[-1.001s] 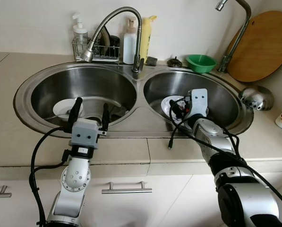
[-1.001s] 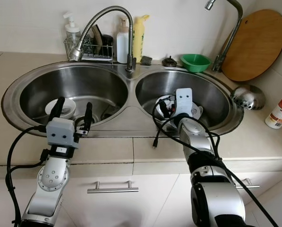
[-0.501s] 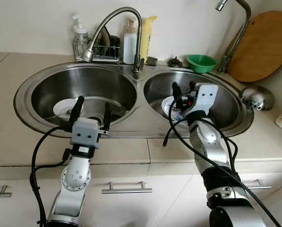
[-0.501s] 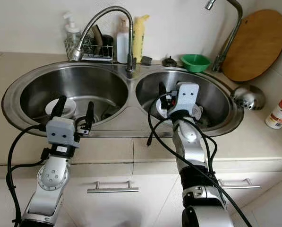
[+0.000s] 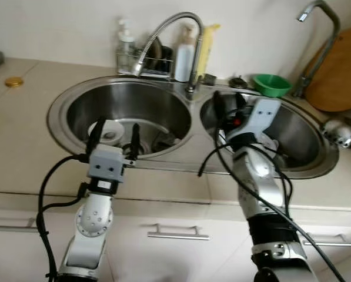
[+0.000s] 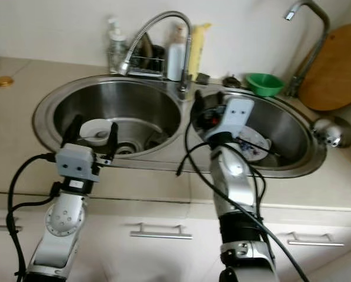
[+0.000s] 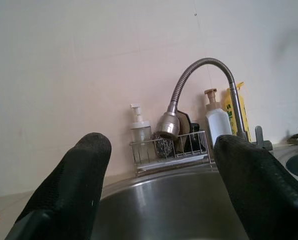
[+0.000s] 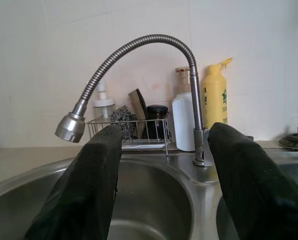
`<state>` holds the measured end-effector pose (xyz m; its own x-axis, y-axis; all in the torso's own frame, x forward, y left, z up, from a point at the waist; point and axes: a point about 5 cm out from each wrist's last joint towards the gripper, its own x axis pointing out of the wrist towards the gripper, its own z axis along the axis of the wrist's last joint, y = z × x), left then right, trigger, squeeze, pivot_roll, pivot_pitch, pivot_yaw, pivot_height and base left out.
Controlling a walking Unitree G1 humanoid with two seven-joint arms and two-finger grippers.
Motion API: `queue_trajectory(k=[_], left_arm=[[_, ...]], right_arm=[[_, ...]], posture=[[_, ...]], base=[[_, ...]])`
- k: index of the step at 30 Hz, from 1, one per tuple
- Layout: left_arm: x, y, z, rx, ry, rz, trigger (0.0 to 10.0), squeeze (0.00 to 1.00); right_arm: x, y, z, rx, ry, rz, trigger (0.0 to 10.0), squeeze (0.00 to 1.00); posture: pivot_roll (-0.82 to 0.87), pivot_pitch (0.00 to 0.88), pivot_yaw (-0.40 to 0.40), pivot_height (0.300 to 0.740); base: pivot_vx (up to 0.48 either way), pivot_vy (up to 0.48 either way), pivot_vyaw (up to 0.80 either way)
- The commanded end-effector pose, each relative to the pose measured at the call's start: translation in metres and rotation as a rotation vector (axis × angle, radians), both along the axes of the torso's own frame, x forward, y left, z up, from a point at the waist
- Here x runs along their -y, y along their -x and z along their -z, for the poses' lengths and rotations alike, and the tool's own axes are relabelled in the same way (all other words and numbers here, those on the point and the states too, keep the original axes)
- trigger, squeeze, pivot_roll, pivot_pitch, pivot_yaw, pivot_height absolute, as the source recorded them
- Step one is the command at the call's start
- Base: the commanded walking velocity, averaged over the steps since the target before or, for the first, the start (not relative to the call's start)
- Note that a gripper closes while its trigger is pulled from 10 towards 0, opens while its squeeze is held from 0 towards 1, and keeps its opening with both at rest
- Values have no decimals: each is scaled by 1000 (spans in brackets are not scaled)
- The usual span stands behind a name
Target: Kitchen organization
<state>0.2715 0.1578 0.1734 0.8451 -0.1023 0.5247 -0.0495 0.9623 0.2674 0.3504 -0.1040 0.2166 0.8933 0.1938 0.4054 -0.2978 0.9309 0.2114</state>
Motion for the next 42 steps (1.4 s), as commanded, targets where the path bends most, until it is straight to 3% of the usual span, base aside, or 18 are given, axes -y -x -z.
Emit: queue_trajectory(k=[1,33,42], left_arm=[[9,1,-5,23,5,38,10000,0],[10,1,-3,9,10,41,10000,0],[12,-1,4,-22,-45,29,10000,0]], right_arm=[[16,2,-1,1,-17,41,10000,0],[12,14,1,12,47,39,10000,0],[19,15,9,-31,40,71,10000,0]], posture=[[85,0,-105,740],[78,0,-101,740],[74,0,-101,740]], base=[[0,382,0],[-242,405,0],[0,-31,-800]])
